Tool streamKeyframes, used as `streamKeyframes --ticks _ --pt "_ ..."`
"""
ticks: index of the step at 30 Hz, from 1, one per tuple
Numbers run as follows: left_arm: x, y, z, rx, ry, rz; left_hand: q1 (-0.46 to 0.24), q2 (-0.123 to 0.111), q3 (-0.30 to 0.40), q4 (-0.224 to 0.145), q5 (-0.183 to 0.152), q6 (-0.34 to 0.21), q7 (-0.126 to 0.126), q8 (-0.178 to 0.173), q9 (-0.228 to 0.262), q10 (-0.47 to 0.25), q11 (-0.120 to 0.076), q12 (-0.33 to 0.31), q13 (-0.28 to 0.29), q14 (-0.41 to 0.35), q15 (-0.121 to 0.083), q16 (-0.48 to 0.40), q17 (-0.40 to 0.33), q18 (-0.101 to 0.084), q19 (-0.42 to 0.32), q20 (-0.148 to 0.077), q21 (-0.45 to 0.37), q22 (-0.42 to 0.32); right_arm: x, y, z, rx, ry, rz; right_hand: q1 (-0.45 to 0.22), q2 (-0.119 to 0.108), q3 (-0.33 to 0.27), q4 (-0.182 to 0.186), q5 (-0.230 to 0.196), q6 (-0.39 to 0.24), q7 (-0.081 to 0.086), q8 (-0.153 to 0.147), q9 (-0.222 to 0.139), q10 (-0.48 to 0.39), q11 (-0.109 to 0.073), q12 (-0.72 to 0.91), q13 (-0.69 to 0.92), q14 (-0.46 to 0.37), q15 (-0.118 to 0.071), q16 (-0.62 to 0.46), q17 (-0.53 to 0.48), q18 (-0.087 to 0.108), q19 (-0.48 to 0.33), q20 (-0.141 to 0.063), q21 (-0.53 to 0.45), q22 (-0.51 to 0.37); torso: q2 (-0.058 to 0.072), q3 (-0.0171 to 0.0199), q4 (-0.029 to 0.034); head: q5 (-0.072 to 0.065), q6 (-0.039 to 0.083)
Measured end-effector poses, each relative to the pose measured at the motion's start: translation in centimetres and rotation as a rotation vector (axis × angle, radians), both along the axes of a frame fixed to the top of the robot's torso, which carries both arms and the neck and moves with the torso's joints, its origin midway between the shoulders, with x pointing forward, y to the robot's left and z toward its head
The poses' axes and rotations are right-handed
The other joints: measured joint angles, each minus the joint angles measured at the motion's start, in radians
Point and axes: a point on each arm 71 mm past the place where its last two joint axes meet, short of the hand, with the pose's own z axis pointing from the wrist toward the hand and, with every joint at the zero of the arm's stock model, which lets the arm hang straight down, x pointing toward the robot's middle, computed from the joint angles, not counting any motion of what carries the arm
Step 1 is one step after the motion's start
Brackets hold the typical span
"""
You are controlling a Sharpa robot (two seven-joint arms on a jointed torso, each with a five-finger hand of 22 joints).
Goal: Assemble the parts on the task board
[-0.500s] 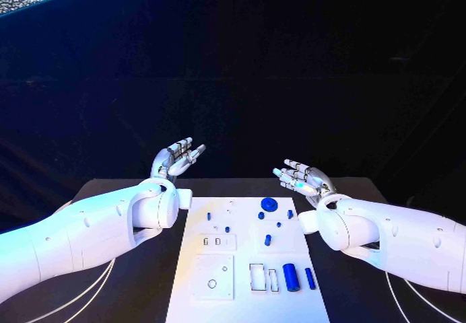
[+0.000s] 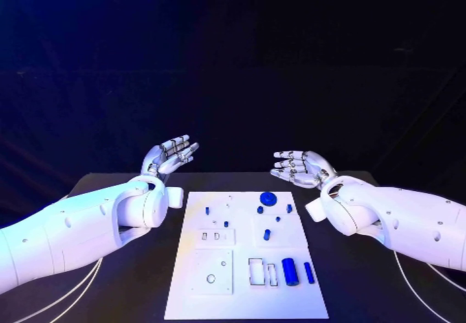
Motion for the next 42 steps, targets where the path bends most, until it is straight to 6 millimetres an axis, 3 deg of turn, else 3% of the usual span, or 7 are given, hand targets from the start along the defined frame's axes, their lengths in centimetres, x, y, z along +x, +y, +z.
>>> streamKeyframes --ticks 5,10,23,28,31,35,42 --pt "-0.6 0.6 0.5 -0.011 -0.004 -0.016 0.020 0.002 0.000 0.000 0.000 0.121 0.013 0.032 0.019 0.209 0.028 0.025 0.013 0.238 -0.016 0.053 0.032 0.040 0.158 -0.001 0.039 0.017 0.3 0.2 1.2 -0.137 -0.110 0.043 0.035 -0.016 0.019 -0.028 -0.008 0.136 0.020 0.030 0.018 0.131 -0.024 0.003 0.003 0.107 -0.023 0.019 0.009 0.006 0.104 -0.008 0.017 0.004 0.014 0.0005 0.0040 -0.008 0.001" --pt "-1.4 0.9 1.0 -0.021 -0.011 -0.038 0.038 -0.006 0.016 -0.007 0.000 0.310 0.041 0.084 0.046 0.412 0.000 0.050 0.020 0.388 -0.054 0.105 0.065 0.069 0.264 -0.004 0.086 0.030 0.6 0.2 2.3 -0.279 -0.193 0.078 0.054 -0.034 0.044 -0.044 -0.021 0.240 0.040 0.050 0.028 0.235 -0.048 0.004 0.004 0.201 -0.048 0.036 0.020 0.020 0.197 -0.027 0.031 0.006 0.032 0.0017 0.0110 -0.016 0.004" --pt "-3.4 1.2 2.5 -0.023 -0.029 -0.116 0.053 -0.032 0.068 -0.018 0.000 0.365 0.061 0.089 0.048 0.522 -0.035 0.054 0.022 0.536 -0.103 0.173 0.156 0.085 0.388 -0.049 0.161 0.055 0.3 1.3 3.3 -0.667 -0.285 0.191 0.057 -0.099 0.093 -0.021 -0.046 0.382 0.003 0.089 0.050 0.404 -0.107 0.004 0.021 0.423 -0.125 0.125 0.113 0.020 0.409 -0.102 0.108 0.033 0.079 0.0005 0.0326 -0.045 0.012" --pt "-4.4 0.8 2.9 -0.031 -0.027 -0.154 0.057 -0.036 0.070 -0.021 0.000 0.365 0.061 0.089 0.048 0.522 -0.035 0.054 0.022 0.536 -0.103 0.173 0.159 0.085 0.388 -0.049 0.164 0.056 0.1 1.9 3.0 -0.796 -0.299 0.231 0.054 -0.149 0.110 0.007 -0.028 0.441 -0.046 0.109 0.111 0.514 -0.171 0.008 0.080 0.657 -0.219 0.435 0.432 0.020 0.652 -0.214 0.327 0.162 0.094 -0.0018 0.0398 -0.058 0.011" --pt "-4.9 0.4 3.1 -0.036 -0.025 -0.175 0.057 -0.036 0.070 -0.021 0.000 0.365 0.061 0.089 0.048 0.522 -0.035 0.054 0.022 0.536 -0.103 0.173 0.160 0.085 0.388 -0.049 0.166 0.056 0.0 2.0 2.8 -0.853 -0.301 0.244 0.054 -0.156 0.124 0.022 -0.028 0.432 -0.055 0.108 0.134 0.508 -0.179 0.008 0.101 0.662 -0.224 0.686 0.670 0.020 0.684 -0.224 0.472 0.306 0.103 -0.0037 0.0431 -0.067 0.011" --pt "-5.3 0.0 3.3 -0.041 -0.024 -0.197 0.057 -0.035 0.072 -0.023 0.000 0.365 0.061 0.089 0.048 0.522 -0.035 0.050 0.022 0.536 -0.103 0.173 0.161 0.085 0.391 -0.053 0.166 0.056 -0.1 2.3 2.5 -0.905 -0.301 0.256 0.049 -0.162 0.140 0.037 -0.009 0.421 -0.054 0.108 0.176 0.491 -0.174 0.008 0.130 0.662 -0.224 1.090 1.044 -0.035 0.741 -0.224 0.915 0.808 0.112 -0.0051 0.0485 -0.074 0.013" --pt "-5.7 -0.2 3.4 -0.044 -0.022 -0.214 0.053 -0.040 0.076 -0.021 0.000 0.365 0.061 0.089 0.048 0.522 -0.035 0.050 0.022 0.532 -0.099 0.173 0.163 0.085 0.391 -0.053 0.166 0.057 -0.2 2.7 2.2 -0.949 -0.305 0.260 0.049 -0.162 0.147 0.040 0.014 0.415 -0.049 0.108 0.204 0.466 -0.167 0.008 0.133 0.665 -0.220 1.227 1.168 -0.058 0.758 -0.221 1.108 1.034 0.123 -0.0064 0.0555 -0.077 0.009"
